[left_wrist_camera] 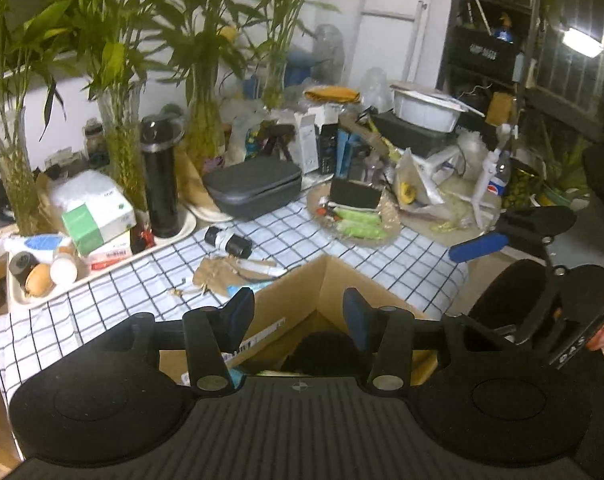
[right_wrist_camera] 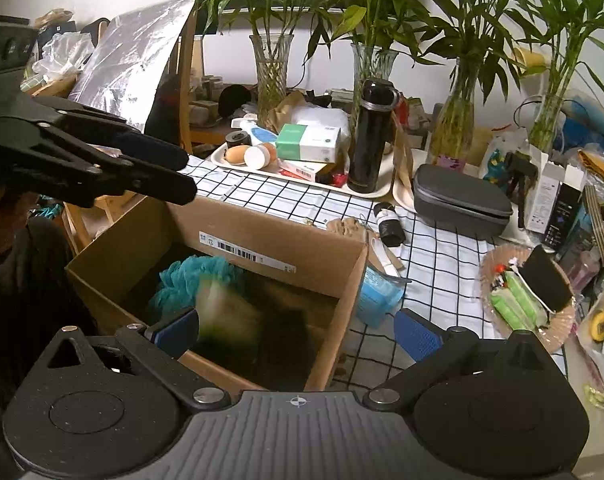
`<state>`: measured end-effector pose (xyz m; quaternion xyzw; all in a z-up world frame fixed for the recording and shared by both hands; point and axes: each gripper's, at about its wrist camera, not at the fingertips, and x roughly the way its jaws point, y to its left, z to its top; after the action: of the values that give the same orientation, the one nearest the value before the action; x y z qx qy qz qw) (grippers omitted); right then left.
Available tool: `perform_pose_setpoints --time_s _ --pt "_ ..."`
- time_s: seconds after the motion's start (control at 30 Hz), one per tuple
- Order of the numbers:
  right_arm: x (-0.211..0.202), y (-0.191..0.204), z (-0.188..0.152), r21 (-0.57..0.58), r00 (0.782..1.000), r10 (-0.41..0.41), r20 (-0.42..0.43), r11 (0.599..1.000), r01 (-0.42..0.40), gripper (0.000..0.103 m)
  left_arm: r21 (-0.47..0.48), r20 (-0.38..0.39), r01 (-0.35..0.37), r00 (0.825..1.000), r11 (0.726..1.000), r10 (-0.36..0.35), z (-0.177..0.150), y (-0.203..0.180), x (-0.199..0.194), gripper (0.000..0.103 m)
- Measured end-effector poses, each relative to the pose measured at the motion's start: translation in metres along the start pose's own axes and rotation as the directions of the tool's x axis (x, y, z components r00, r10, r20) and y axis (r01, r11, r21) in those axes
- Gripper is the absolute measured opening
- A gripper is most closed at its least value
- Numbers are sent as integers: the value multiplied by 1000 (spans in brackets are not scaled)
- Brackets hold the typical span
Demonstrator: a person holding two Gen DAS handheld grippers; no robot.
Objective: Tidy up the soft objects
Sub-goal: 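Open the left gripper to drop the green wipes pack into the box, then move both grippers over the table toward the brown pouch and white earphones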
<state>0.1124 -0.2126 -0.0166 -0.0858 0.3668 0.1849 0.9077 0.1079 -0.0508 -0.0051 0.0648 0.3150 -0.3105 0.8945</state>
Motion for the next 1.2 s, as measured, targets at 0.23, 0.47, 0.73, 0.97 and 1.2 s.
perform_pose_setpoints --time_s 0.23,0.47,0.73,0.97,1.2 --pt "0 -6 -7 16 1000 -5 -15 1000 5 103 -21 -65 -65 996 998 63 -6 15 -7 48" --pt "3 -8 -6 35 1000 7 -14 999 -7 103 -25 -114 -130 985 991 126 -15 31 -16 49" --pt "9 -7 -3 30 1000 17 -12 999 -17 103 -74 -126 -152 982 986 142 -16 48 -30 49" --pt "10 -7 4 15 1000 20 2 1000 -20 103 -90 -123 -177 979 980 165 8 45 -41 49" --pt "5 -18 13 20 999 22 26 1000 -23 103 -96 -96 -154 985 983 145 40 40 -47 49"
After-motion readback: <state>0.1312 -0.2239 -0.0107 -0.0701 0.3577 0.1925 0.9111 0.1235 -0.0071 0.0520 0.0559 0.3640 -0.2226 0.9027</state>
